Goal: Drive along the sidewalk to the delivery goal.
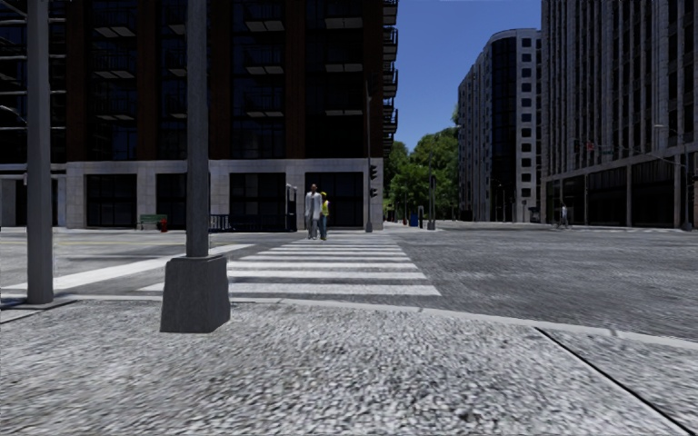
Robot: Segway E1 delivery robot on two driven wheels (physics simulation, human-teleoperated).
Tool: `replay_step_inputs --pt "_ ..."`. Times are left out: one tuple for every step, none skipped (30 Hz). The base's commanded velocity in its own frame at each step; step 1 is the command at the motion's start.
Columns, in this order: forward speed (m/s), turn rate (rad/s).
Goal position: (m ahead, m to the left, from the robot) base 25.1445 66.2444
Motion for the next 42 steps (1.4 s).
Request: replay_step_inputs --pt "2.0 0.0" --pt "2.0 0.0" --pt "2.0 0.0" --pt "2.0 0.0" --pt "2.0 0.0" --pt "2.0 0.0" --pt "2.0 0.0" --pt "2.0 0.0" --pt "2.0 0.0" --pt "2.0 0.0" --pt "2.0 0.0" --pt "2.0 0.0" --pt "2.0 0.0" --pt "2.0 0.0" --pt "2.0 0.0" --pt "2.0 0.0" --pt "2.0 0.0" --pt "2.0 0.0" --pt "2.0 0.0" --pt "2.0 0.0" --pt "2.0 0.0" --pt "2.0 0.0" --pt "2.0 0.0" --pt "2.0 0.0" --pt "2.0 0.0" --pt "2.0 0.0" --pt "2.0 0.0" --pt "2.0 0.0" --pt "2.0 0.0" --pt "2.0 0.0" --pt "2.0 0.0" --pt "2.0 0.0" --pt "2.0 0.0" --pt "2.0 0.0" --pt "2.0 0.0" --pt "2.0 0.0" --pt "2.0 0.0" --pt "2.0 0.0" --pt "2.0 0.0" --pt "2.0 0.0" --pt "2.0 0.0" --pt "2.0 0.0"
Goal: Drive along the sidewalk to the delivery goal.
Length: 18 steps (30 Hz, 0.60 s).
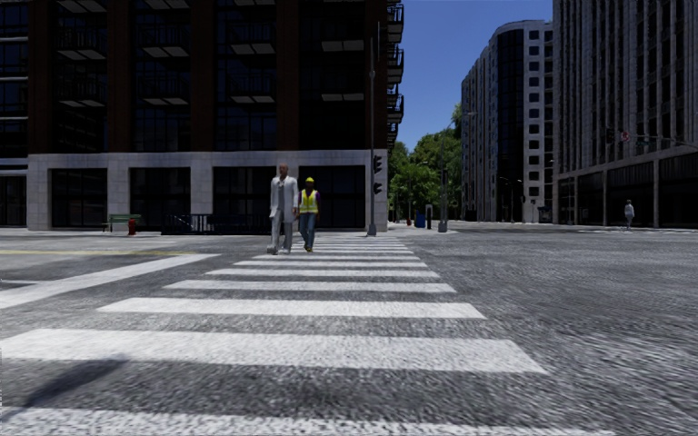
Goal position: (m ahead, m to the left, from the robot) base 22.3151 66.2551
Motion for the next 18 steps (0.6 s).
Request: replay_step_inputs --pt "2.0 0.0" --pt "2.0 0.0" --pt "2.0 0.0" --pt "2.0 0.0" --pt "2.0 0.0" --pt "2.0 0.0" --pt "2.0 0.0" --pt "2.0 0.0" --pt "2.0 0.0" --pt "2.0 0.0" --pt "2.0 0.0" --pt "2.0 0.0" --pt "2.0 0.0" --pt "2.0 0.0" --pt "2.0 0.0" --pt "2.0 0.0" --pt "2.0 0.0" --pt "2.0 -0.03"
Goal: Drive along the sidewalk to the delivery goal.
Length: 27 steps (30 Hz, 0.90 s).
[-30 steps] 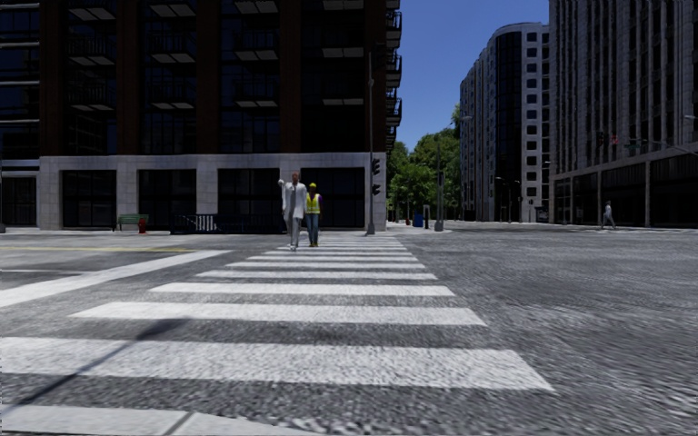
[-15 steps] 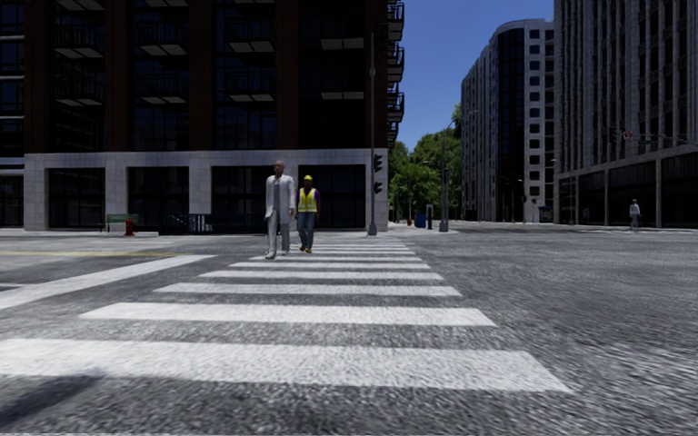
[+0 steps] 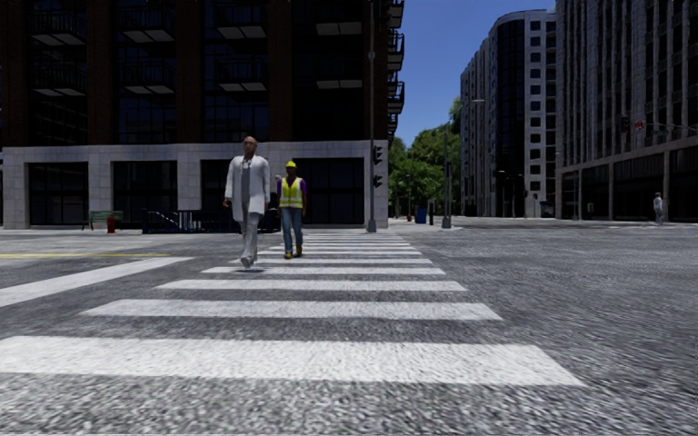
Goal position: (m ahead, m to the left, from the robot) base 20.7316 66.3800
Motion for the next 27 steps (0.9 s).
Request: replay_step_inputs --pt "2.0 -0.21" --pt "2.0 -0.21" --pt "2.0 -0.4" --pt "2.0 -0.46" --pt "2.0 -0.48" --pt "2.0 -0.48" --pt "2.0 -0.48" --pt "2.0 -0.35" --pt "2.0 0.0" --pt "2.0 0.0" --pt "2.0 0.0" --pt "2.0 0.0" --pt "2.0 0.0" --pt "2.0 0.0" --pt "2.0 0.0" --pt "2.0 0.0" --pt "2.0 0.0" --pt "2.0 0.0" --pt "2.0 0.0" --pt "2.0 0.0" --pt "2.0 0.0" --pt "2.0 0.0" --pt "2.0 0.0" --pt "2.0 0.0" --pt "2.0 0.0" --pt "2.0 0.0" --pt "2.0 0.0"
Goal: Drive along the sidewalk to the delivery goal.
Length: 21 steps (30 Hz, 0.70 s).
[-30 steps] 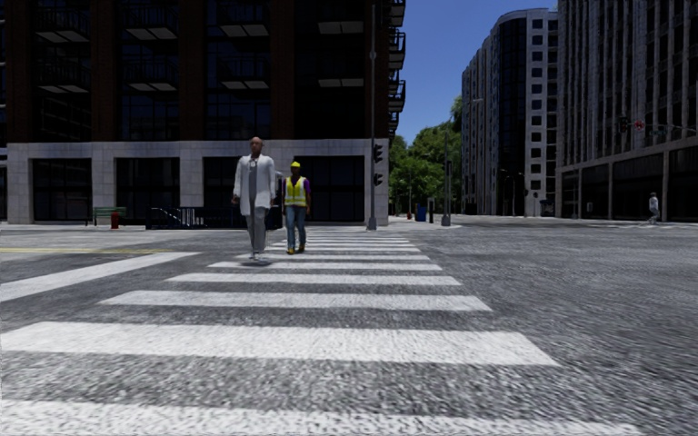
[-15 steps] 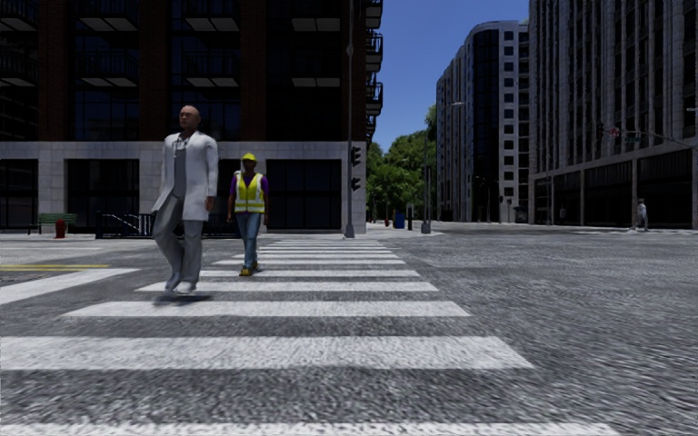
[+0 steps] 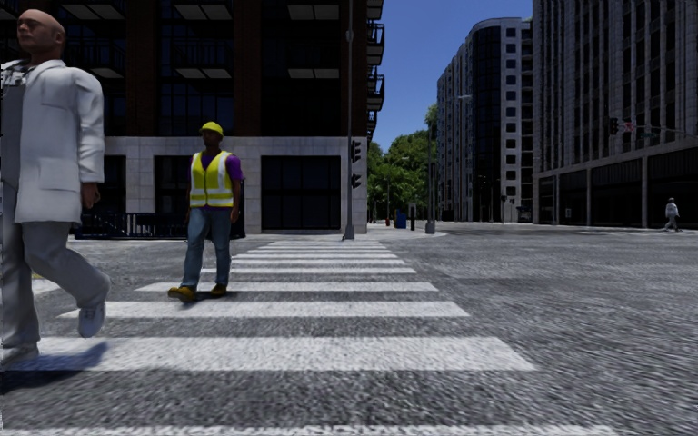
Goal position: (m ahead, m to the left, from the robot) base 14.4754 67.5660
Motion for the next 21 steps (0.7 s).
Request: replay_step_inputs --pt "2.0 0.0" --pt "2.0 0.0" --pt "2.0 0.0" --pt "2.0 0.0" --pt "2.0 0.0" --pt "2.0 0.0" --pt "2.0 0.0" --pt "2.0 0.0" --pt "2.0 0.0" --pt "2.0 0.0" --pt "2.0 0.0" --pt "2.0 0.0" --pt "2.0 0.0" --pt "2.0 0.0" --pt "2.0 0.0" --pt "2.0 0.0" --pt "2.0 0.0" --pt "2.0 0.0" --pt "2.0 0.0" --pt "2.0 0.0" --pt "2.0 0.0"
